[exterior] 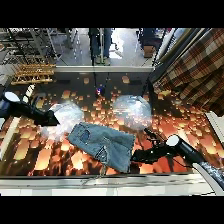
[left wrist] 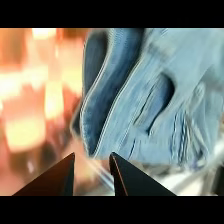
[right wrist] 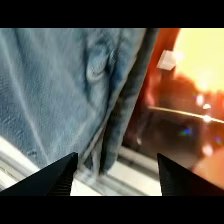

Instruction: Fold the clothes and pants, and hang the long-sleeved shirts on hangers.

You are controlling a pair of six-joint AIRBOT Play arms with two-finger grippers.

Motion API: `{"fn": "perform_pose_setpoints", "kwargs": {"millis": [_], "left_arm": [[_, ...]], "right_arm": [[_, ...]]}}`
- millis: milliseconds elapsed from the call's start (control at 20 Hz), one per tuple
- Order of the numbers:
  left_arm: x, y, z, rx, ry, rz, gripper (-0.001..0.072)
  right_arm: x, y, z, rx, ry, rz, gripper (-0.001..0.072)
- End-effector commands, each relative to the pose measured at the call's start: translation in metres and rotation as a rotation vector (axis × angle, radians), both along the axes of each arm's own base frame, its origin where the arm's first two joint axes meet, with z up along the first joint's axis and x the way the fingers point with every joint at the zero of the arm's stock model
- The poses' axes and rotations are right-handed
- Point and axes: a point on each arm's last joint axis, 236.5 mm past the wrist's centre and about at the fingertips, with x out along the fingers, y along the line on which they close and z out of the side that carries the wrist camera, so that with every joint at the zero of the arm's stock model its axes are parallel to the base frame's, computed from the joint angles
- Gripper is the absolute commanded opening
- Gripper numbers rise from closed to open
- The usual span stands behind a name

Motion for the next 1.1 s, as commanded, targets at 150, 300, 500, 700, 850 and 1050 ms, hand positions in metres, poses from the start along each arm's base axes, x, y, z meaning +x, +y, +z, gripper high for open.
{"fn": "perform_pose_setpoints", "kwargs": {"millis": [150,300,500,700,850,1050], "left_arm": [[0.016,-0.075,0.031,-0.041,-0.315,-0.302,0.0015],[0.002,-0.114,0.008,-0.063,-0.293,-0.442,0.0015],[-0.032,-0.157,-0.032,-0.108,-0.151,-0.575,0.0014],[-0.061,-0.203,-0.067,-0.12,-0.075,-0.683,0.0014],[-0.072,-0.238,-0.1,-0.096,-0.044,-0.691,0.0014],[-0.072,-0.26,-0.117,-0.073,-0.038,-0.642,0.0014]], "right_arm": [[0.049,0.031,-0.023,0.246,-0.063,-0.195,0.0553],[0.048,0.042,-0.035,0.218,-0.071,-0.104,0.0061],[0.075,-0.023,-0.022,-0.085,-0.194,-0.038,0.0029],[0.112,-0.112,0.056,-0.4,-0.376,-0.084,0.0029],[0.125,-0.09,0.121,-0.341,-0.473,-0.061,0.0029],[0.144,0.006,0.16,-0.226,-0.592,0.022,0.0028]]}}
